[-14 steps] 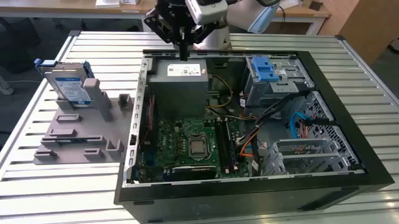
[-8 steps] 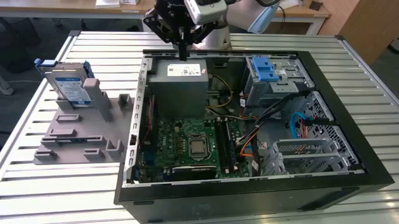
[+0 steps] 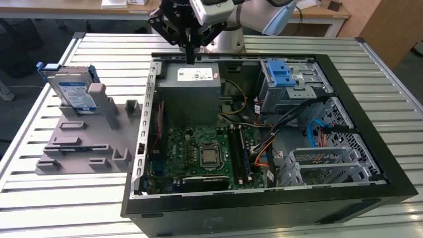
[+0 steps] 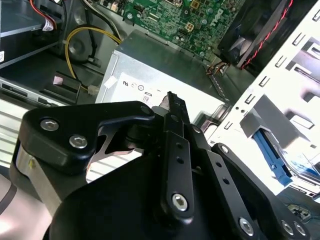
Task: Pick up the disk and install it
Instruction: 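Reach for the disk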
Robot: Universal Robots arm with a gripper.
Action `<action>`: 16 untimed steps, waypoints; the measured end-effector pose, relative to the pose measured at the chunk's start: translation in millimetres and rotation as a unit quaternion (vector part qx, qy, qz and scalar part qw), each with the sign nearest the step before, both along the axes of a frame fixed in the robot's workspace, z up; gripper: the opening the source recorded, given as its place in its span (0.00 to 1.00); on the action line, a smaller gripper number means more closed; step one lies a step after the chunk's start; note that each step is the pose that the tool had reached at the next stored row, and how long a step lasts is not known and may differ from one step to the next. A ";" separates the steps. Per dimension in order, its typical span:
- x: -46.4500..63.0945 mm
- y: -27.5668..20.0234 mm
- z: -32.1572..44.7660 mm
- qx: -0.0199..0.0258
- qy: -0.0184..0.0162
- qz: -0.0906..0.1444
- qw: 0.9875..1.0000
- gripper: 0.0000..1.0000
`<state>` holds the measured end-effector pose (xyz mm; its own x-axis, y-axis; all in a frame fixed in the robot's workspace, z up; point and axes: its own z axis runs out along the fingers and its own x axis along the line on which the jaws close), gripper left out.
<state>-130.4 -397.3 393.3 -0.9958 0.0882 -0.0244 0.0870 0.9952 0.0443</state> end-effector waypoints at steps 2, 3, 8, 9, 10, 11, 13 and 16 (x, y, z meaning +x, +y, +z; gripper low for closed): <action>-1.0 1.8 0.0 0.000 0.000 0.000 1.000 0.11; -1.5 3.1 0.0 0.000 0.000 0.000 1.000 0.11; -6.2 12.3 0.0 0.000 0.000 0.000 1.000 0.11; -8.0 13.5 -0.1 0.000 0.000 0.000 1.000 0.11; -10.0 14.6 0.0 0.000 0.000 0.000 1.000 0.11; -12.0 15.5 0.0 0.000 0.000 0.000 1.000 0.11; -16.5 16.6 0.0 0.000 0.000 0.000 1.000 0.11; -24.5 18.0 -0.1 0.000 0.000 0.000 1.000 0.11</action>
